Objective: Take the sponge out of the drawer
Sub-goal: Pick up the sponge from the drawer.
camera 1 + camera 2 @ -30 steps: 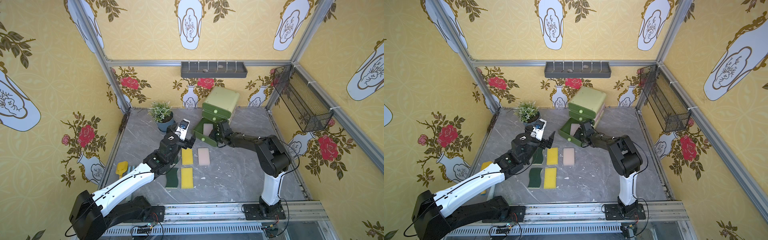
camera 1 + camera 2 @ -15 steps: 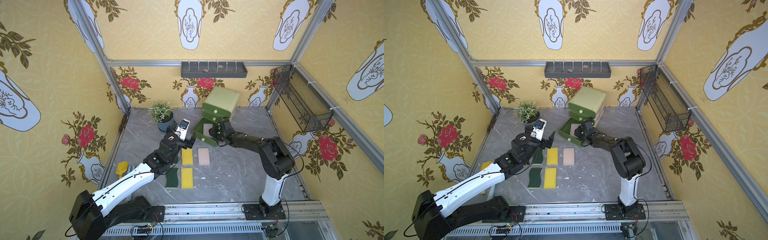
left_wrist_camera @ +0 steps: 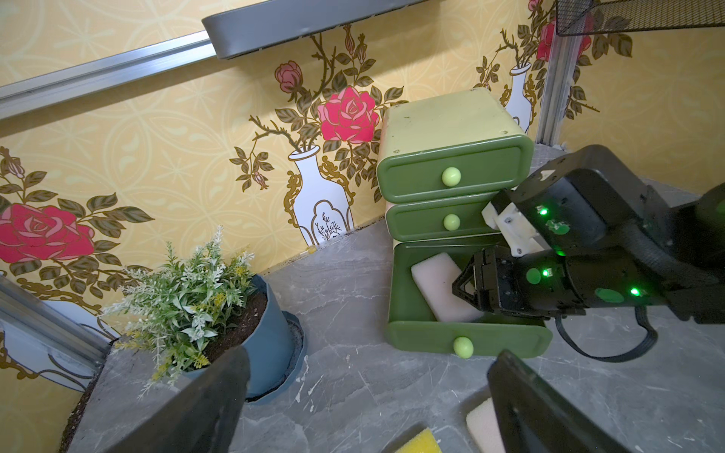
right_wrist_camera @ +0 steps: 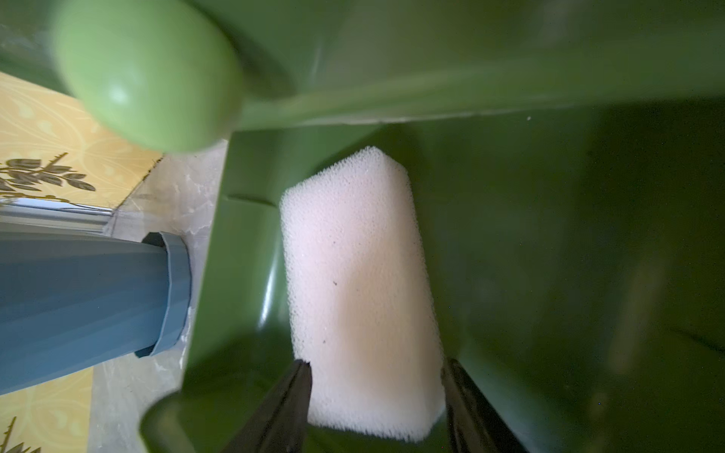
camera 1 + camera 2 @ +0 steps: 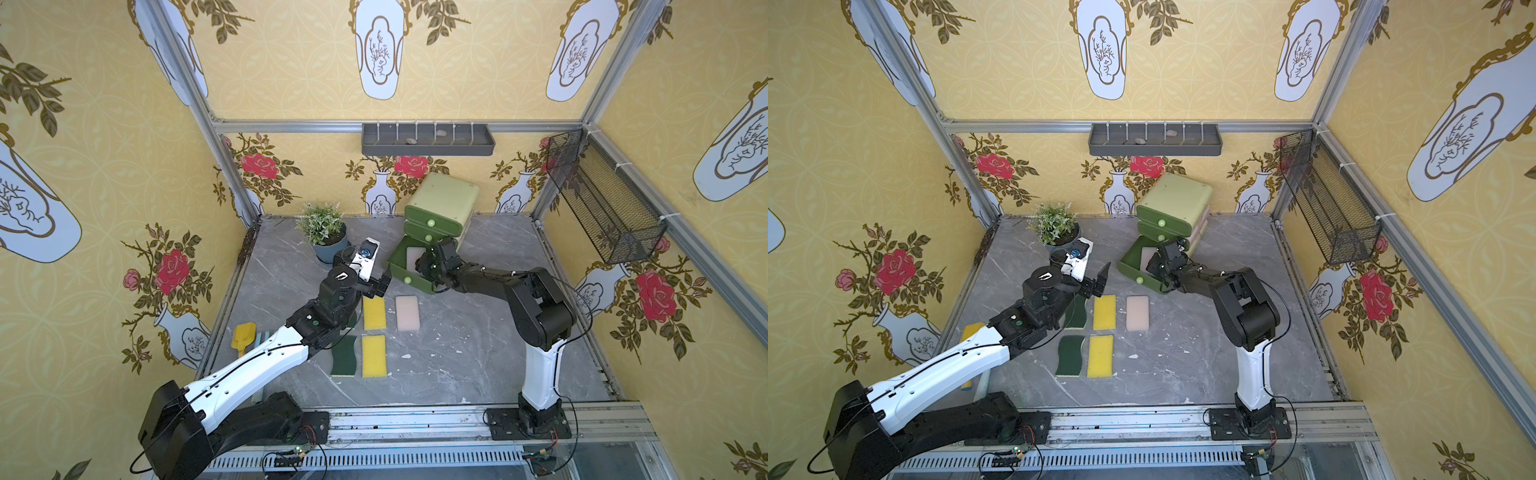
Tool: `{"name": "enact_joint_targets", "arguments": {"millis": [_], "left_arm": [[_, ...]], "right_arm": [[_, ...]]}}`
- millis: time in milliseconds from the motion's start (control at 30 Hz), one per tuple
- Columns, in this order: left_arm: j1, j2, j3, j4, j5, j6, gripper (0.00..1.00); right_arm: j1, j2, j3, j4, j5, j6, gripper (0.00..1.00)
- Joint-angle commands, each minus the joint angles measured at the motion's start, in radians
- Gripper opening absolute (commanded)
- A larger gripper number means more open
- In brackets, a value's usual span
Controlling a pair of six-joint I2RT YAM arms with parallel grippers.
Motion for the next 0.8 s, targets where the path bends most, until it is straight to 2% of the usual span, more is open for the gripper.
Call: {"name": "enact_joint_targets", "arguments": {"millis": [0,133,300,400,533,767], "left_arm": [[0.001,0.001,-0.006,0.032,0.001,0.004,1.0],[0.001,0.001,-0.006,0.032,0.0,0.004,1.0],[0.001,0.0,-0.006,0.032,0.001,0.005,1.0],[0.001,-0.001,-0.006,0.032,0.002,0.004,1.0],[0.001,-0.001,-0.006,0.032,0.003,0.005,1.0],[0.001,-0.001,-0.006,0.032,0.001,0.004,1.0]], "right_arm": [[0.001,0.018,0.013,-0.01,0.011,0.002,0.56],[0.001,0.038,0.028,-0.014,-0.004,0.006,0.47],[0.001,0.05,0.033,-0.012,-0.01,0.014,0.18],[0.001,0.046,0.031,-0.004,-0.015,0.021,0.08],[0.001,0.031,0.014,0.029,-0.018,0.03,0.0],[0.001,-0.033,-0.046,0.127,-0.026,0.049,0.0]]}}
